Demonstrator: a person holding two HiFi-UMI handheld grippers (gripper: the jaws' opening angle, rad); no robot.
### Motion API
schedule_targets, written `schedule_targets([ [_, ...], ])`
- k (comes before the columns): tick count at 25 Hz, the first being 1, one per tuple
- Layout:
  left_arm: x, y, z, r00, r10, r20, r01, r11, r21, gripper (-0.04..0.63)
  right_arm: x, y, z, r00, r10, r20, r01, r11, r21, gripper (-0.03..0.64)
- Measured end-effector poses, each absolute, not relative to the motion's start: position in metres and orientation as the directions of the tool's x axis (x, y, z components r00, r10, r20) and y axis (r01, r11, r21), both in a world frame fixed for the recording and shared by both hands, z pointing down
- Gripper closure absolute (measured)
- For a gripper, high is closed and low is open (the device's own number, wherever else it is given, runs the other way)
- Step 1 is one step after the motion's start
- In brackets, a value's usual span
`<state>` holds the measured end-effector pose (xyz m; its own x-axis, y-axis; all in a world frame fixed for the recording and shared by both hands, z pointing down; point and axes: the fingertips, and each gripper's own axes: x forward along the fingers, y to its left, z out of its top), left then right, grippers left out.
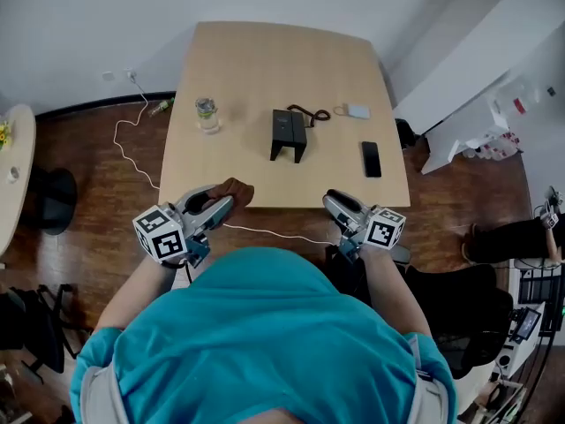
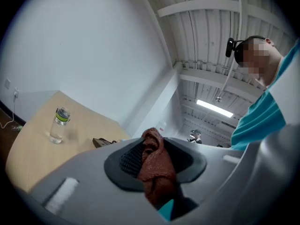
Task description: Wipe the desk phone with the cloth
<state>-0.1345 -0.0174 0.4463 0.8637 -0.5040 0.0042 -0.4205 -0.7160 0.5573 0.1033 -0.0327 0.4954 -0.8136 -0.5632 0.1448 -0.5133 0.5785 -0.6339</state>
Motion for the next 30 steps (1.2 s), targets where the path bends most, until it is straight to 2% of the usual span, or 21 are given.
schedule_targets([
  [3,-0.122,-0.049,0.452,0.843,-0.537,0.023,-0.454,-0.689,0.565,0.465,0.127,-0.081,0.517,-0.821,-0.555,0.134,-0.468,0.520,-0.714,0.467],
  [9,-0.090,-0.096,0.451,0.758,-0.644,0.105,-0.581,-0.592,0.559,0.465,0.147,-0.185,0.573,-0.899,-0.433,0.064,-0.260,0.412,-0.873,0.398],
  [12,-0.077,-0.106,0.449,0.727,-0.676,0.124,-0.609,-0.550,0.571,0.465,0.145,-0.228,0.606,-0.922,-0.370,0.111,-0.256,0.369,-0.894,0.369],
  [14,-0.075,-0.113,0.450,0.712,-0.688,0.137,-0.615,-0.518,0.594,0.463,0.141,-0.254,0.635,-0.919,-0.367,0.144,-0.247,0.252,-0.936,0.338],
  [16,-0.076,-0.119,0.454,0.713,-0.684,0.155,-0.613,-0.501,0.611,0.463,0.130,-0.274,0.655,-0.923,-0.365,0.125,-0.193,0.158,-0.968,0.316],
  [19,-0.083,-0.130,0.463,0.735,-0.656,0.170,-0.594,-0.502,0.628,0.463,0.111,-0.296,0.674,-0.924,-0.350,0.152,-0.211,0.135,-0.968,0.295],
  [23,-0.095,-0.140,0.472,0.778,-0.598,0.193,-0.563,-0.526,0.637,0.463,0.093,-0.307,0.703,-0.910,-0.359,0.208,-0.247,0.065,-0.967,0.291],
  [28,-0.110,-0.155,0.474,0.801,-0.566,0.194,-0.540,-0.543,0.643,0.463,0.071,-0.312,0.715,-0.918,-0.374,0.133,-0.147,0.009,-0.989,0.293],
  [30,-0.113,-0.157,0.475,0.800,-0.567,0.196,-0.542,-0.541,0.643,0.463,0.070,-0.314,0.717,-0.918,-0.383,0.099,-0.105,-0.006,-0.994,0.341],
])
